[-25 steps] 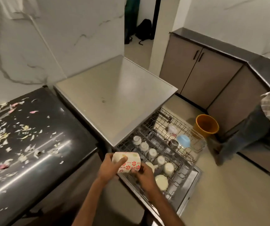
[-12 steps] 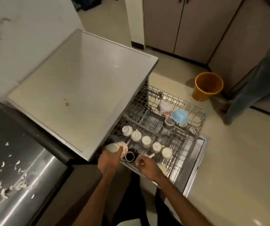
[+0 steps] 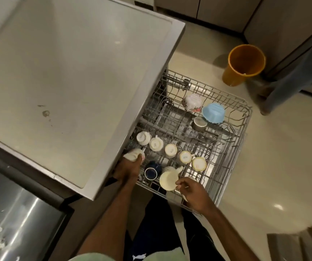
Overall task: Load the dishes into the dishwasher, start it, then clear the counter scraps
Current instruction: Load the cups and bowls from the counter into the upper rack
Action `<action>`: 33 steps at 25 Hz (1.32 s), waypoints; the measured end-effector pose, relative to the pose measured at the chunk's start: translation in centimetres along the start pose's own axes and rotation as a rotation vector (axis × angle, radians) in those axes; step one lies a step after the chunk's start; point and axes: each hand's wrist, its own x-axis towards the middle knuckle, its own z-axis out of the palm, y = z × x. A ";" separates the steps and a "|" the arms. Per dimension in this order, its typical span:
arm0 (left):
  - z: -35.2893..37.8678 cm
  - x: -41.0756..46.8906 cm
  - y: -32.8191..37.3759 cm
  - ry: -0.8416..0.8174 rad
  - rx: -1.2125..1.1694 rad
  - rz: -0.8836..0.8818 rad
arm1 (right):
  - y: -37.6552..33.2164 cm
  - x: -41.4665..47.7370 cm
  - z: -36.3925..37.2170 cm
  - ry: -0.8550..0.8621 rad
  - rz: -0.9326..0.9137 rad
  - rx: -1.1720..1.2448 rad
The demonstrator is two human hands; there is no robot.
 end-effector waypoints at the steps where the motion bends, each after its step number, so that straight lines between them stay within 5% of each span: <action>1: 0.1 0.2 0.1 0.004 -0.015 -0.010 | 0.4 -0.1 -0.1 0.015 0.018 0.005; 7: 0.5 1.3 0.2 -0.012 0.000 -0.014 | 0.0 0.2 1.0 0.014 0.037 0.047; 13: 1.1 1.6 0.3 0.091 0.535 0.018 | -0.1 0.4 1.9 0.013 0.018 0.122; 24: -0.1 1.6 -2.1 -0.156 0.599 0.170 | 1.4 -2.0 0.1 0.005 0.002 -0.014; 29: -0.4 2.3 -1.7 -0.303 0.508 0.055 | 2.4 -2.0 -1.5 0.019 -0.005 -0.034; 33: -2.3 0.3 -1.5 -0.228 0.670 0.234 | 2.5 -2.6 -1.8 -0.007 -0.008 -0.104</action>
